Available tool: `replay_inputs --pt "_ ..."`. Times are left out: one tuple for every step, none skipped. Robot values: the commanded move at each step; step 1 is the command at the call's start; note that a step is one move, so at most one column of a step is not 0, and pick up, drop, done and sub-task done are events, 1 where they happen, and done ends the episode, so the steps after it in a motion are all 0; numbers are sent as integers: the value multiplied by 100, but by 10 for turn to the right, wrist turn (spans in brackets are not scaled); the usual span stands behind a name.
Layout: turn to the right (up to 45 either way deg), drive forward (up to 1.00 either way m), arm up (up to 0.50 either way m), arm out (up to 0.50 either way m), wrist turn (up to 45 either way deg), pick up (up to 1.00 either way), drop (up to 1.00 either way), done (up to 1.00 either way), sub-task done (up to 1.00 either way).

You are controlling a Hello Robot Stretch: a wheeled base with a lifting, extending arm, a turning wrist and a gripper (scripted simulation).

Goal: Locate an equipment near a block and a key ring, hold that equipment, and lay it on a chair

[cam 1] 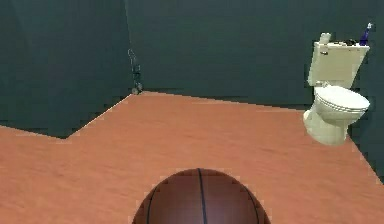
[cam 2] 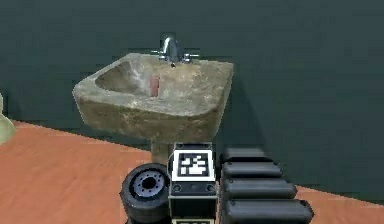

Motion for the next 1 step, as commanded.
replay_inputs --pt "-120 0 0 0 0 0 0 0 0"
